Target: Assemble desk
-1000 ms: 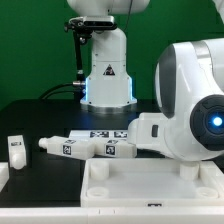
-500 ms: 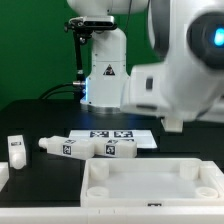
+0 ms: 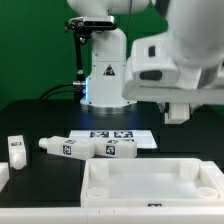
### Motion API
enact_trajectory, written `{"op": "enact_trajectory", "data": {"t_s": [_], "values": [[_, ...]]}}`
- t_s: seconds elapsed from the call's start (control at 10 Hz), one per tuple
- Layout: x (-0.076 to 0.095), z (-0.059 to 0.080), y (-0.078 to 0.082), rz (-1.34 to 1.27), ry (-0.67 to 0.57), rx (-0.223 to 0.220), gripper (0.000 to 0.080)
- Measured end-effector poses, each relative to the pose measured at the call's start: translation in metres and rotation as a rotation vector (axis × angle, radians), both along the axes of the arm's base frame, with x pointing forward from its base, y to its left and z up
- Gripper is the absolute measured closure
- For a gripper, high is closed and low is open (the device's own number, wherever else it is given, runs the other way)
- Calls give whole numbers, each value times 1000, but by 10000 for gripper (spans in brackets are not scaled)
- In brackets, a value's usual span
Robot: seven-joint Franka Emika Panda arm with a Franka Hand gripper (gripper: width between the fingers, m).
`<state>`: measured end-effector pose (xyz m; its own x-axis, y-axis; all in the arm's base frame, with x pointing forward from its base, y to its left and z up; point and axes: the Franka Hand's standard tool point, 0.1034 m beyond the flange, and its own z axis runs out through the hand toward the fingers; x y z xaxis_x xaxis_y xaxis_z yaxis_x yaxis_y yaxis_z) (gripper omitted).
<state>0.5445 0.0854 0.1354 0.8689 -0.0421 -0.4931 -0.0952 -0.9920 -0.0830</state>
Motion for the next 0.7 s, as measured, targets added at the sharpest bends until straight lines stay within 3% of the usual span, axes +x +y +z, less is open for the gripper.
{"op": "enact_trajectory", "data": {"t_s": [0.2, 0.3, 0.4, 0.6, 0.7], "values": [[21, 11, 1, 9, -179, -8, 512], [23, 8, 2, -1, -281, -14, 512], [17, 7, 0, -5, -307, -17, 512], [50, 8, 12, 13, -492, -25, 512], [71, 17, 12, 15, -595, -23, 512]]}}
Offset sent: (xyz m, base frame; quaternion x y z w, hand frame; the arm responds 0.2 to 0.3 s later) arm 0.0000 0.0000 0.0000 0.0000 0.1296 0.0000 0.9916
